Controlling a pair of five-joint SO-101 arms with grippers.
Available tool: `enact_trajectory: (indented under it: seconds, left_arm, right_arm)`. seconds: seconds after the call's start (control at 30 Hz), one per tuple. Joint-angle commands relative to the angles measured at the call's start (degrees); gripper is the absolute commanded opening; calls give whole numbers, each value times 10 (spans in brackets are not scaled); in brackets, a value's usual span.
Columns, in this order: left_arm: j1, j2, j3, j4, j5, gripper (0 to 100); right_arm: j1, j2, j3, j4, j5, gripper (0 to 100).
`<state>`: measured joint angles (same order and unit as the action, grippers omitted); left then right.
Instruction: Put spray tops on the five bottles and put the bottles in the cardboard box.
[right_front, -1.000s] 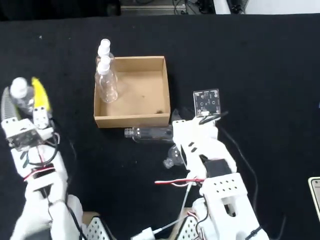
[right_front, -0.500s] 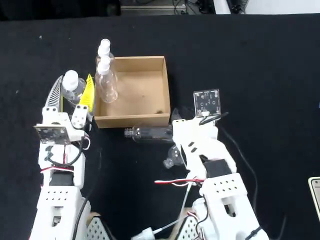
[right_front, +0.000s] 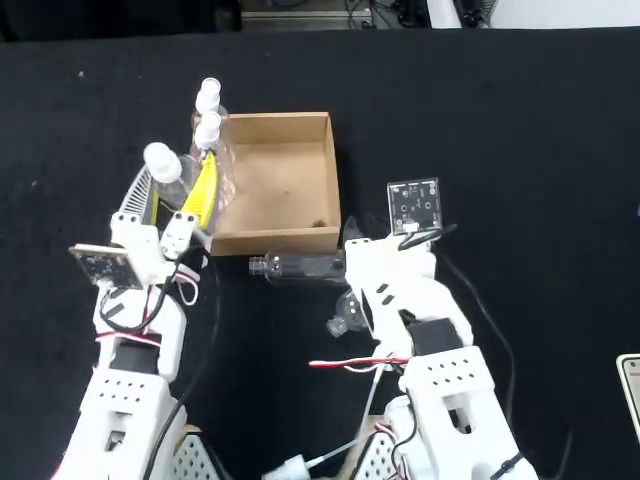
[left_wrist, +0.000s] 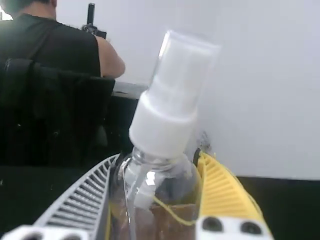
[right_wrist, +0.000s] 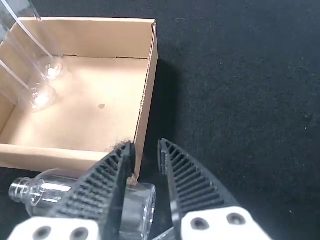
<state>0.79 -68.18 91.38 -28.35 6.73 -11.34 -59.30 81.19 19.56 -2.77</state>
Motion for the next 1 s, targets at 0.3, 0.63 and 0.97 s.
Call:
enact_trajectory:
  seconds: [0.3, 0.63, 0.97]
  left_arm:
    - [3, 214, -124, -76, 4, 30]
    - [7, 403, -138, -236, -42, 30]
    - [5, 546, -138, -376, -47, 30]
  right_arm:
    - [9, -4, -4, -16, 4, 56]
    - [9, -5, -5, -18, 4, 56]
    - [9, -5, -5, -18, 4, 56]
